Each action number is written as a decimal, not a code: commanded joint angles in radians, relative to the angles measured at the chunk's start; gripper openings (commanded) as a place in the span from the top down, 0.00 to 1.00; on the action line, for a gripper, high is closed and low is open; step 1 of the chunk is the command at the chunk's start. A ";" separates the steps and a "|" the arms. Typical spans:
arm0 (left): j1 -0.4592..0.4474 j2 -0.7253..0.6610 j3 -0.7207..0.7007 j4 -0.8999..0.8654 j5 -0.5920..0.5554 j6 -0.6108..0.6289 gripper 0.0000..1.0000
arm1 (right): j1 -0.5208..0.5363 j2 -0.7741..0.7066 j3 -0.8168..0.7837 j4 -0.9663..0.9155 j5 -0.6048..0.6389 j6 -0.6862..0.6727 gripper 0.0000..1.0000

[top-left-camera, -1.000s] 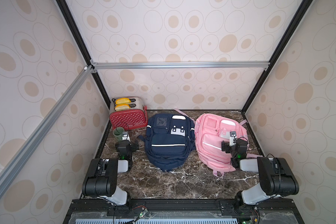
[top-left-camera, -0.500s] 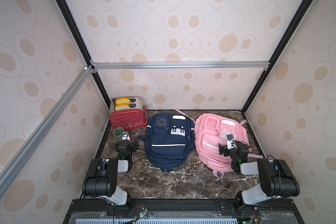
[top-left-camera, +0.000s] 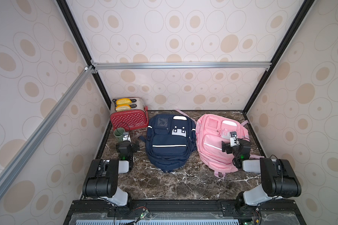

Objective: Zip up the backpack
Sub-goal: Reset both arms

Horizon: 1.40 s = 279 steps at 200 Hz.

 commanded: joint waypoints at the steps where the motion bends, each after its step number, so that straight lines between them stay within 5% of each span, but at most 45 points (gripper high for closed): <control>1: -0.007 0.001 0.026 0.012 -0.008 0.012 0.01 | 0.000 -0.007 -0.024 0.023 -0.089 -0.030 0.00; 279: -0.007 0.002 0.026 0.012 -0.008 0.012 0.01 | -0.019 -0.001 0.002 -0.019 -0.072 0.008 0.00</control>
